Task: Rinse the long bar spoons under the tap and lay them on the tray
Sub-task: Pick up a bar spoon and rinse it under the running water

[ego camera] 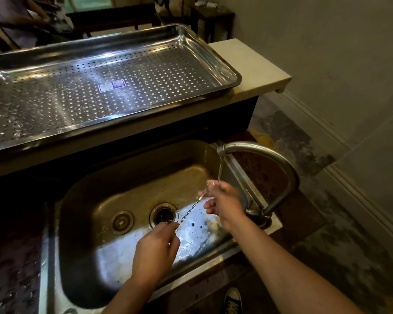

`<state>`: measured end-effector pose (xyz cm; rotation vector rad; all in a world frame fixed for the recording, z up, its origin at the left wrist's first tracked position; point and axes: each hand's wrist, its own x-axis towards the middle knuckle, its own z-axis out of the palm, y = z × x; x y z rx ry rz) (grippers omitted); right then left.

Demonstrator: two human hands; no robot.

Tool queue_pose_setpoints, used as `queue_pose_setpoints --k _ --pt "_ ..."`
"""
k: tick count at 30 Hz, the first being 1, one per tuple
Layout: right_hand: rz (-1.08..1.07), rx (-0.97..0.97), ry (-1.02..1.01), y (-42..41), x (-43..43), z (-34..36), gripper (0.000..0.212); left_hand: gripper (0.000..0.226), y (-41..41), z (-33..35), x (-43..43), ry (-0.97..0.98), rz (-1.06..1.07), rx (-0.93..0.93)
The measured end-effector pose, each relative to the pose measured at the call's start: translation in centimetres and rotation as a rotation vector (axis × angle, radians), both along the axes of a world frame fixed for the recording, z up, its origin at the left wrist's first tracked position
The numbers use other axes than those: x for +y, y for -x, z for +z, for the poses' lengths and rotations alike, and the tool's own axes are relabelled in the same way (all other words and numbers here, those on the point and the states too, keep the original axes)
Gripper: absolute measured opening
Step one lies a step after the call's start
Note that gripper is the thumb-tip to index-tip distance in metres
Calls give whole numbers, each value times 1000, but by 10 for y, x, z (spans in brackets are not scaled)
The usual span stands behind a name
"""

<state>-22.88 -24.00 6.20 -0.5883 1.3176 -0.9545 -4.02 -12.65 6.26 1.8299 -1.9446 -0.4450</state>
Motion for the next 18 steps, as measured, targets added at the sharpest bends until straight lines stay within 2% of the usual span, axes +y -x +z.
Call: queue_pose_setpoints --k 4,6,8,12,15,18 --pt "-57 -39 -7 -1 -3 1 14 25 2 0 -1 2 16 16" --pt "-30 -100 6 -3 1 1 26 20 5 -1 -4 -5 26 54" --pt "-66 -152 23 -4 1 1 16 15 7 -1 -6 -5 13 92" --pt "-127 -119 20 2 -6 4 12 13 8 -3 -9 18 9 139" --pt "-58 -156 36 -1 -1 6 25 17 10 -5 -11 25 43 161" --pt "-93 -58 47 -2 3 3 16 15 14 -7 -12 4 58 221"
